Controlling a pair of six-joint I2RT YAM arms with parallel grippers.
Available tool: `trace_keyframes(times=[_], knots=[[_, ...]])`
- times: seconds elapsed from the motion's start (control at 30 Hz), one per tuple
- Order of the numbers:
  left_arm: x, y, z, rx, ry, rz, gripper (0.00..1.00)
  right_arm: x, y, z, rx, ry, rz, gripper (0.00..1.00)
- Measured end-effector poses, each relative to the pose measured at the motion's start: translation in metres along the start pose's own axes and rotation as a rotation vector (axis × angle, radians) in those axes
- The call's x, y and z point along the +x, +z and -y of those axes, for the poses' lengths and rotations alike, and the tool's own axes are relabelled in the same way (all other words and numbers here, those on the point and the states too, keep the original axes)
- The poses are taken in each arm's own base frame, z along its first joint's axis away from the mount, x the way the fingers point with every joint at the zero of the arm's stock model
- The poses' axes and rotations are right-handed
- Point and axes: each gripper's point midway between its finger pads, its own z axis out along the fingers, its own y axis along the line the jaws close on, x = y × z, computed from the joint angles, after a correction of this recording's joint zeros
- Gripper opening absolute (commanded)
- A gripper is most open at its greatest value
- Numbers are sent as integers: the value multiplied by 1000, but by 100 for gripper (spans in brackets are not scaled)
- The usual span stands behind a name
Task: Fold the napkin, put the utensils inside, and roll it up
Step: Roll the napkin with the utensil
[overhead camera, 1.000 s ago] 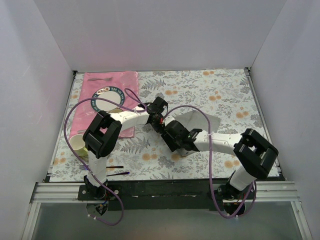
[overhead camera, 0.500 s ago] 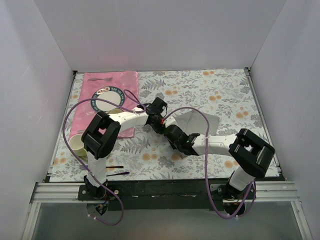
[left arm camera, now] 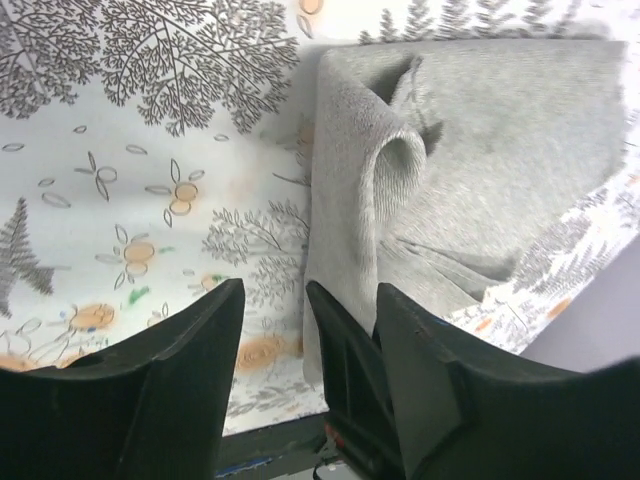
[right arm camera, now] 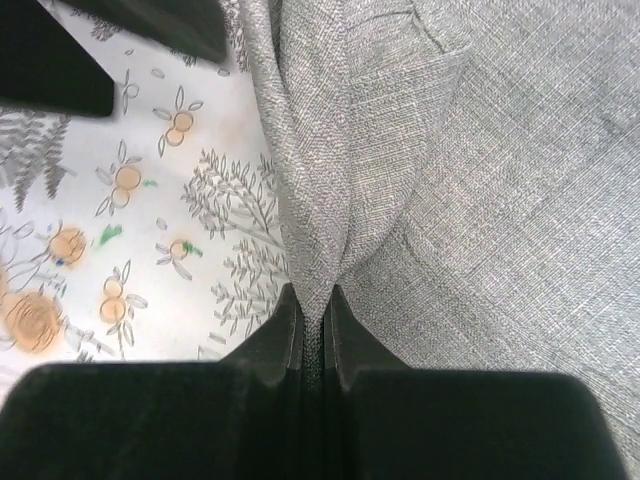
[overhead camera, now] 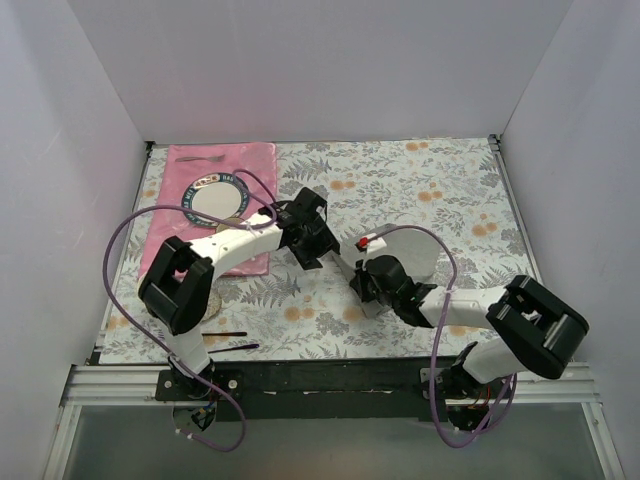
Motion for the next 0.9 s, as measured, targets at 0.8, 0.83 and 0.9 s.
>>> trace_keyframes(times=[0.8,0.83,0.9], knots=[[38,-15,36,310,147,-186,26,24,-17,-11,-462,426,-4,1],[39,-14,38,318,150,-190,26,24,-17,-11,-471,429,-7,1],[41,-7,38,323,153,-205,25,25,-18,-13,-488,434,-13,1]])
